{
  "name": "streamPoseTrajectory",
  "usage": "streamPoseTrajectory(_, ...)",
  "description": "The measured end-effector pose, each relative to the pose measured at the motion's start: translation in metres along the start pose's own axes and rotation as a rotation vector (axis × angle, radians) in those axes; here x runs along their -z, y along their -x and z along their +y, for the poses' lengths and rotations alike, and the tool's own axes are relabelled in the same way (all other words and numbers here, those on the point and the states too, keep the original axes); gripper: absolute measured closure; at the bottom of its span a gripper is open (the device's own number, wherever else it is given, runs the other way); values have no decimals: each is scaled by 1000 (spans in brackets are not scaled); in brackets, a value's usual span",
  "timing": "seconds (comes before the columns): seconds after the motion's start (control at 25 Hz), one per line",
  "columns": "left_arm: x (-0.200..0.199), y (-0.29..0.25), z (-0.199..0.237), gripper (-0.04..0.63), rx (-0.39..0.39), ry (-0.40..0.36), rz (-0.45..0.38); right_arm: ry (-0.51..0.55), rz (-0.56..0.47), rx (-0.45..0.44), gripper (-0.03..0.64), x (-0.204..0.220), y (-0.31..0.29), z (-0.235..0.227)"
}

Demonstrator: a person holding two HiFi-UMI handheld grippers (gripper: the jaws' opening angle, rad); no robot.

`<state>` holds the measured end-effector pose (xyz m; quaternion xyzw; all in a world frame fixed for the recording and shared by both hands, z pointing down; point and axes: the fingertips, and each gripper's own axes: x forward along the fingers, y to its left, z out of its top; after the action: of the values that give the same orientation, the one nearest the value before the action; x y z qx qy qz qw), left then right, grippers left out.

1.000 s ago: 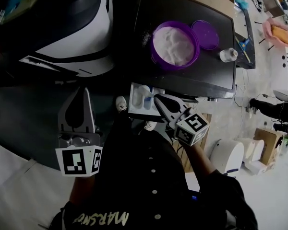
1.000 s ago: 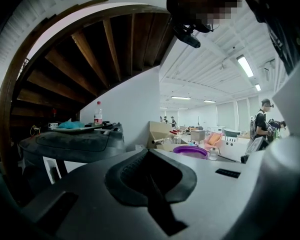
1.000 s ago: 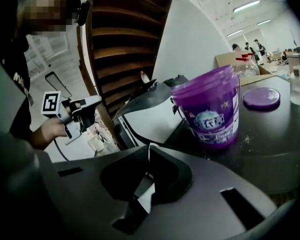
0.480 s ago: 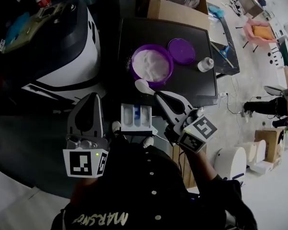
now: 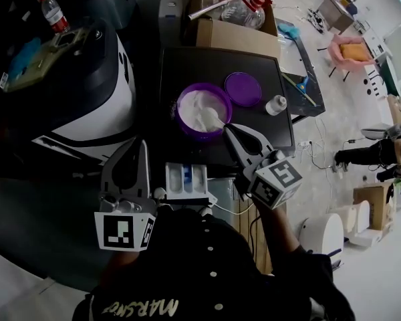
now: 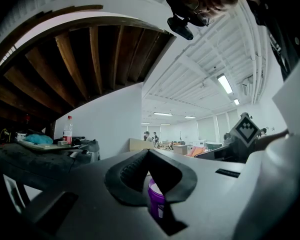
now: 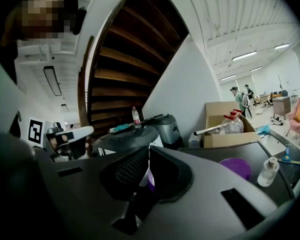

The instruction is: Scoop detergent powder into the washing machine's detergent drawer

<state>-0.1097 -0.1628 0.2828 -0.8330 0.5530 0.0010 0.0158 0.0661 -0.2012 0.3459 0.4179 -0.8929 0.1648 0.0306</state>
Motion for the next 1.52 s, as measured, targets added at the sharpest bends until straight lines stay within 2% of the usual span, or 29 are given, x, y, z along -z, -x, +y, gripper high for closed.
streamPoseTrajectory(0.2, 2, 1, 9, 589, -11, 2, 7, 72, 181, 86, 584, 20, -21, -37)
streamPoseTrajectory(0.36, 6, -1, 18, 588, -19, 9, 21, 110, 256, 79, 584, 28, -25, -40)
streamPoseTrajectory(0.56, 17, -6, 21, 589, -10, 21, 47, 225, 392, 94, 584, 62, -37, -46)
streamPoseTrajectory(0.88, 25, -16, 24, 589, 6, 28, 67, 234, 452, 91, 580, 74, -42, -36)
streamPoseTrajectory(0.92, 25, -17, 24, 589, 6, 28, 67, 223, 452, 73, 521, 76, -41, -34)
streamPoseTrajectory(0.96, 25, -17, 24, 589, 7, 28, 66, 211, 452, 54, 399, 78, -40, -32)
streamPoseTrajectory(1.0, 25, -18, 24, 589, 8, 27, 64, 203, 449, 43, 347, 78, -38, -31)
streamPoseTrajectory(1.08, 23, -19, 23, 589, 10, 25, 60, 214, 431, 48, 348, 75, -34, -30)
streamPoseTrajectory(1.2, 20, -19, 21, 588, 13, 18, 53, 229, 359, 109, 348, 61, -24, -40)
streamPoseTrajectory(1.32, 14, -18, 18, 588, 9, 10, 38, 158, 168, 161, 357, 25, -4, -48)
streamPoseTrajectory(1.4, 10, -17, 18, 588, 5, 4, 30, 88, -5, 160, 422, -8, 12, -47)
streamPoseTrajectory(1.48, 6, -15, 18, 589, -1, -4, 23, 50, -147, 175, 557, -37, 30, -45)
streamPoseTrajectory(1.52, 3, -14, 18, 589, -5, -7, 18, 56, -188, 194, 572, -47, 39, -46)
